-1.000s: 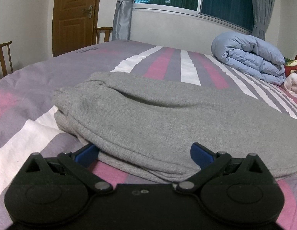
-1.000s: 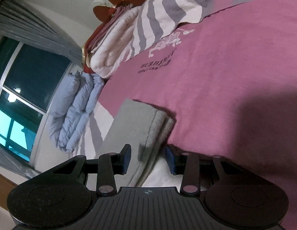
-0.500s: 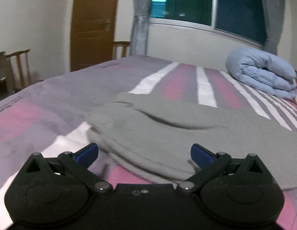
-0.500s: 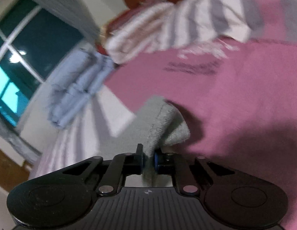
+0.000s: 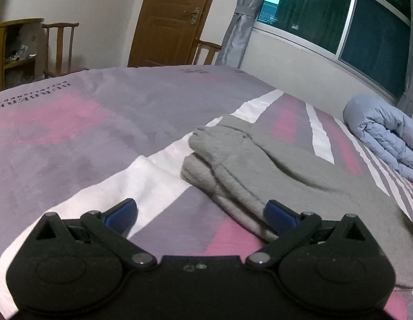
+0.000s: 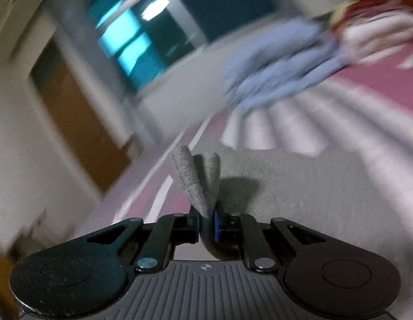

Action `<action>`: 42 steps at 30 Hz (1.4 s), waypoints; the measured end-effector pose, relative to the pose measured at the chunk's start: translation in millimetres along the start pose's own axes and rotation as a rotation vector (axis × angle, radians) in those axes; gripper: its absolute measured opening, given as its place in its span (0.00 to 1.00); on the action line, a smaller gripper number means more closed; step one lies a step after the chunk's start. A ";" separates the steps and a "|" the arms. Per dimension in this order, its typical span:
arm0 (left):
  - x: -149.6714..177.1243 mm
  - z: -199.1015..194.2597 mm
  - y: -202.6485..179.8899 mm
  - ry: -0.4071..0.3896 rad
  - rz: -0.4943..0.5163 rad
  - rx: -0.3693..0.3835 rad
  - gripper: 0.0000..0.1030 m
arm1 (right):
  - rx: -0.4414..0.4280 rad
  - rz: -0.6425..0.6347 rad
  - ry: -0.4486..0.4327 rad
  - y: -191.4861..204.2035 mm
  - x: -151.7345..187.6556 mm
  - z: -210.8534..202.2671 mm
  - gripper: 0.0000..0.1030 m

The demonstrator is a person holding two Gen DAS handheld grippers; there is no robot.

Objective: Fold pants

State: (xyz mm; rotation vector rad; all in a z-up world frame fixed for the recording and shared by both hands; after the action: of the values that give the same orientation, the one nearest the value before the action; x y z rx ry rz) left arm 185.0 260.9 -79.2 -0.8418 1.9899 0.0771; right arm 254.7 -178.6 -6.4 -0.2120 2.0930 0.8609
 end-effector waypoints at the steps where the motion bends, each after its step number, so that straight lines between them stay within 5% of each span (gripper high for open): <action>1: 0.2 -0.4 2.0 0.002 -0.003 0.002 0.94 | -0.019 -0.079 0.123 14.1 28.1 23.1 0.10; 2: 0.4 -0.8 2.7 0.004 -0.001 0.004 0.94 | 0.004 -0.139 0.260 21.3 56.4 43.8 0.12; 3: 0.7 -0.9 3.4 0.005 0.001 0.008 0.94 | 0.035 -0.212 0.212 30.6 68.1 41.4 0.15; 4: 1.2 -1.2 4.1 0.006 0.004 0.012 0.94 | 0.023 -0.251 0.163 38.5 71.0 34.4 0.28; 5: 1.8 -1.2 4.9 0.008 0.004 0.019 0.94 | -0.017 -0.234 0.169 41.8 72.8 31.1 0.43; 6: 1.8 -0.9 5.8 0.009 0.000 0.023 0.94 | -0.034 -0.216 0.178 42.8 73.5 28.2 0.46; 11: 3.0 0.6 5.3 0.010 -0.002 0.018 0.94 | -0.123 -0.184 0.128 48.8 67.2 1.1 0.46; 16: 3.6 -0.1 4.9 0.012 0.004 0.014 0.94 | -0.053 -0.008 0.040 26.5 43.9 9.1 0.42; 18: 3.0 -0.2 4.3 0.014 0.009 0.010 0.94 | 0.022 0.032 0.073 18.5 43.9 24.0 0.41; 20: 1.8 -0.5 1.7 0.013 0.014 0.010 0.94 | -0.051 0.080 0.163 20.9 56.6 40.6 0.38; 23: 2.4 -0.8 -5.0 0.012 0.042 0.015 0.94 | -0.043 -0.053 0.154 39.0 65.7 36.8 0.39; 29: 4.2 1.0 -11.5 0.017 0.059 0.011 0.94 | -0.112 -0.054 0.145 30.8 59.4 19.2 0.39; 33: 2.8 -0.5 -11.9 0.008 0.060 0.015 0.94 | 0.008 0.028 -0.027 -14.8 30.8 -16.1 0.39; 36: 2.5 1.3 -14.3 0.010 0.072 0.015 0.94 | 0.204 0.075 -0.101 -63.8 11.1 -39.3 0.39; 38: 2.0 2.7 -15.6 0.009 0.074 0.014 0.94 | 0.269 0.116 -0.059 -92.3 14.6 -42.5 0.39; 40: 1.3 3.3 -18.1 0.006 0.077 0.012 0.94 | 0.288 0.136 0.086 -110.8 31.6 -25.7 0.39; 42: 1.2 2.2 -20.7 -0.004 0.083 0.013 0.94 | 0.275 0.088 0.048 -109.8 23.6 -25.6 0.39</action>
State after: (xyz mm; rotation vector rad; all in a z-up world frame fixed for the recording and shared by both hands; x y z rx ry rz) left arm 198.4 245.3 -75.7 -0.7500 2.0197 0.1141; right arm 270.6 -274.0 -69.1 0.0057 2.2522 0.6144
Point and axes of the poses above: each gripper's, at about its wrist camera, not at the fingertips, and z roughly the way its jaws point, y to its left, x to its underside, the point moved 5 cm from there along z, roughly the way its jaws point, and after that the axes turned 2 degrees about -z, right-handed, at the moved point
